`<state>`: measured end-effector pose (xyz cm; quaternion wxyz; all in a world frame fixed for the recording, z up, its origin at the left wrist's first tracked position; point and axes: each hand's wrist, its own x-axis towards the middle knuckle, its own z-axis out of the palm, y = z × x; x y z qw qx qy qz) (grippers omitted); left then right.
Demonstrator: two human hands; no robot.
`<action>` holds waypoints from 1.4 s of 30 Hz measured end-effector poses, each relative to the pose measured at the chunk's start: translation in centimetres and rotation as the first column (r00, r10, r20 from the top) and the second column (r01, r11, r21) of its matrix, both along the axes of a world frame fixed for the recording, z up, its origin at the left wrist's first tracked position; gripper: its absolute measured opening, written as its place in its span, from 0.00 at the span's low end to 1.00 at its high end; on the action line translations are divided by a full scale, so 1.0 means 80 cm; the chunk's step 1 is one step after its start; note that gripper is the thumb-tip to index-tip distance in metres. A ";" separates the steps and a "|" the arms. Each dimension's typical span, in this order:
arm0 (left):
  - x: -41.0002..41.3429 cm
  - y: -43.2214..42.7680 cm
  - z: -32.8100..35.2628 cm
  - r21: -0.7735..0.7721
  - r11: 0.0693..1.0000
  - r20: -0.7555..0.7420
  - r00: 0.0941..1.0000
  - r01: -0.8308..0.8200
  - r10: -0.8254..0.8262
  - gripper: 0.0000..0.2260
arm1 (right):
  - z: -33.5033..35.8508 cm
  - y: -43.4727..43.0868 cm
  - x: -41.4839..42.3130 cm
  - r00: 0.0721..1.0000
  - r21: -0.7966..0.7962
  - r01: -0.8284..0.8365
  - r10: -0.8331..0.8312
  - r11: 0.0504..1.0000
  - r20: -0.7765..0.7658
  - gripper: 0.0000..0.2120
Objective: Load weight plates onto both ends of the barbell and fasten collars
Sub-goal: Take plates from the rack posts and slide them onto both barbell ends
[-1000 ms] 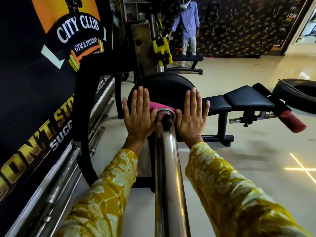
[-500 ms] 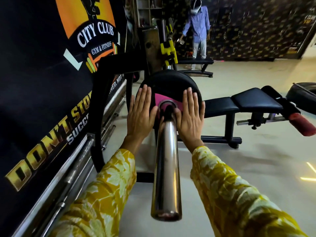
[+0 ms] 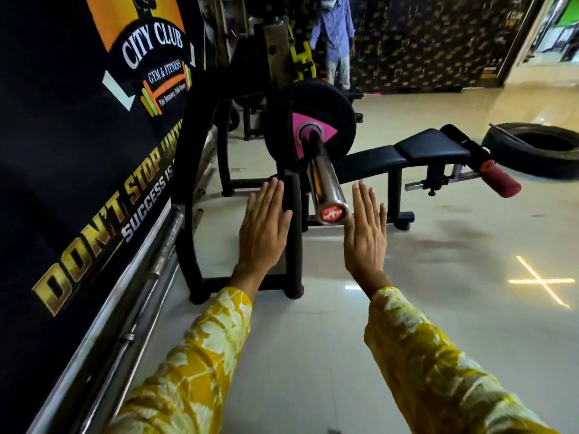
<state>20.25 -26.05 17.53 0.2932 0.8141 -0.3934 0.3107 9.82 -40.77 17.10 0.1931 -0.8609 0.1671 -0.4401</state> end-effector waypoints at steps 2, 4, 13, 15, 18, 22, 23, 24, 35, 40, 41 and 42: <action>-0.036 0.021 -0.009 0.001 1.000 -0.021 0.999 0.029 -0.029 0.24 | -0.009 0.028 -0.037 1.000 0.023 0.024 -0.023 0.999 -0.006 0.27; -0.070 0.036 -0.017 -0.005 0.999 -0.045 0.998 0.039 -0.039 0.24 | -0.020 0.054 -0.070 0.999 0.030 0.034 -0.033 0.999 -0.034 0.28; -0.216 0.064 -0.050 -0.008 0.997 -0.180 0.981 0.070 -0.071 0.24 | -0.053 0.113 -0.203 0.983 0.080 0.059 -0.044 0.995 -0.176 0.30; -0.245 0.058 -0.058 0.015 0.996 -0.211 0.974 0.090 -0.085 0.25 | -0.062 0.111 -0.231 0.980 0.096 0.067 -0.048 0.993 -0.194 0.30; -0.289 0.037 -0.073 0.078 0.988 -0.270 0.956 0.137 -0.111 0.26 | -0.078 0.096 -0.278 0.968 0.134 0.103 -0.068 0.986 -0.242 0.28; -0.353 -0.012 -0.095 0.165 0.961 -0.347 0.925 0.221 -0.153 0.27 | -0.097 0.061 -0.351 0.943 0.145 0.178 -0.126 0.973 -0.309 0.29; -0.366 -0.025 -0.098 0.183 0.952 -0.366 0.916 0.244 -0.164 0.27 | -0.101 0.052 -0.365 0.935 0.141 0.188 -0.134 0.972 -0.327 0.28; -0.381 -0.041 -0.102 0.198 0.942 -0.378 0.908 0.271 -0.181 0.28 | -0.106 0.039 -0.381 0.927 0.138 0.203 -0.145 0.969 -0.345 0.27; -0.423 -0.236 -0.151 0.313 0.797 -0.487 0.808 0.517 -0.333 0.32 | -0.153 -0.131 -0.440 0.840 0.234 0.403 -0.256 0.885 -0.477 0.33; -0.382 -0.369 -0.175 0.340 0.729 -0.526 0.763 0.594 -0.376 0.33 | -0.166 -0.253 -0.414 0.775 0.242 0.478 -0.275 0.845 -0.569 0.26; -0.374 -0.396 -0.176 0.355 0.704 -0.552 0.746 0.615 -0.374 0.32 | -0.167 -0.276 -0.409 0.757 0.246 0.493 -0.272 0.835 -0.594 0.24; -0.368 -0.422 -0.176 0.372 0.671 -0.574 0.727 0.641 -0.377 0.31 | -0.167 -0.299 -0.405 0.740 0.254 0.511 -0.270 0.821 -0.616 0.24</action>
